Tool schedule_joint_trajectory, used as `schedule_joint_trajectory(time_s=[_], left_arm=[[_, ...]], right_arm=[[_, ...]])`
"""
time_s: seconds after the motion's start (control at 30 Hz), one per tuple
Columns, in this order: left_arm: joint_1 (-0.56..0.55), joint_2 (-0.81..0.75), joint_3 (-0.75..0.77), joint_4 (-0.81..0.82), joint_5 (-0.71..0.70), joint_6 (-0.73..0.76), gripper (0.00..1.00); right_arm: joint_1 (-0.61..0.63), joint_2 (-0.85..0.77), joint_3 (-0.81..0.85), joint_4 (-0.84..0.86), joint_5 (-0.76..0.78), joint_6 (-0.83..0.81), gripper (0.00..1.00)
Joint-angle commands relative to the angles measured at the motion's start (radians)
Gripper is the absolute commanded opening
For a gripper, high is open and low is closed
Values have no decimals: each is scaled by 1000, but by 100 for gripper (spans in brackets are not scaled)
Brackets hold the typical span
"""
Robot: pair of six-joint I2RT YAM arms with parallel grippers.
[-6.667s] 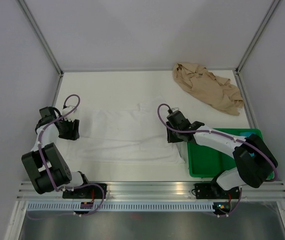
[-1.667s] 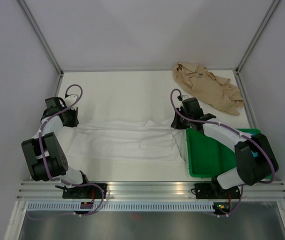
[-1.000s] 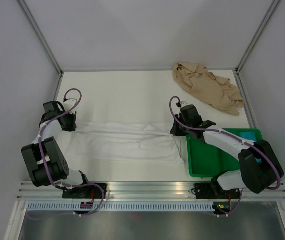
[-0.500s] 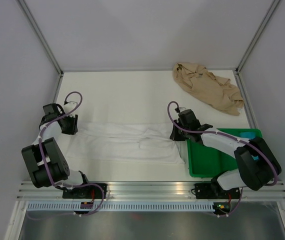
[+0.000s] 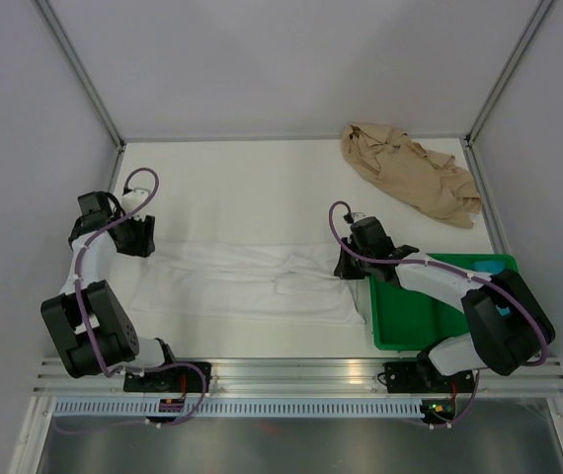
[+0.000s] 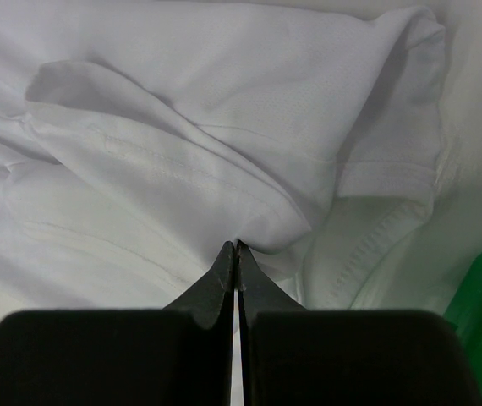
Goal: Roll the t-shirts
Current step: Fold the tshirt
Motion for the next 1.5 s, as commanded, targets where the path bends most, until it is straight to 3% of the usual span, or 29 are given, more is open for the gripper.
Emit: schedule_joint_trajectory(time_s=[0.0, 0.27, 0.47, 0.5, 0.67, 0.9, 1.2, 1.33, 1.47], left_arm=[[-29, 96, 61, -12, -32, -58, 59], [-59, 245, 105, -12, -125, -139, 61], [-61, 219, 93, -13, -102, -150, 35], [-59, 202, 84, -13, -107, -146, 23], [-58, 156, 70, -13, -104, -121, 3], [-58, 113, 95, 50, -38, -112, 2], [-58, 200, 213, 215, 40, -141, 2], [-58, 176, 175, 277, 65, -130, 2], [-52, 111, 42, 336, 80, -87, 2]], right_arm=[[5, -5, 15, 29, 5, 0, 0], [5, 12, 13, 39, 3, -6, 0], [5, 20, 12, 42, 10, -13, 0], [5, 23, 12, 42, 11, -16, 0], [5, 29, 13, 42, 8, -17, 0], [5, 43, 119, -8, 23, -72, 0], [-84, 147, 387, -92, 55, -157, 0], [-87, 129, 386, -119, 60, -151, 0], [-88, 86, 300, -90, 33, -115, 0]])
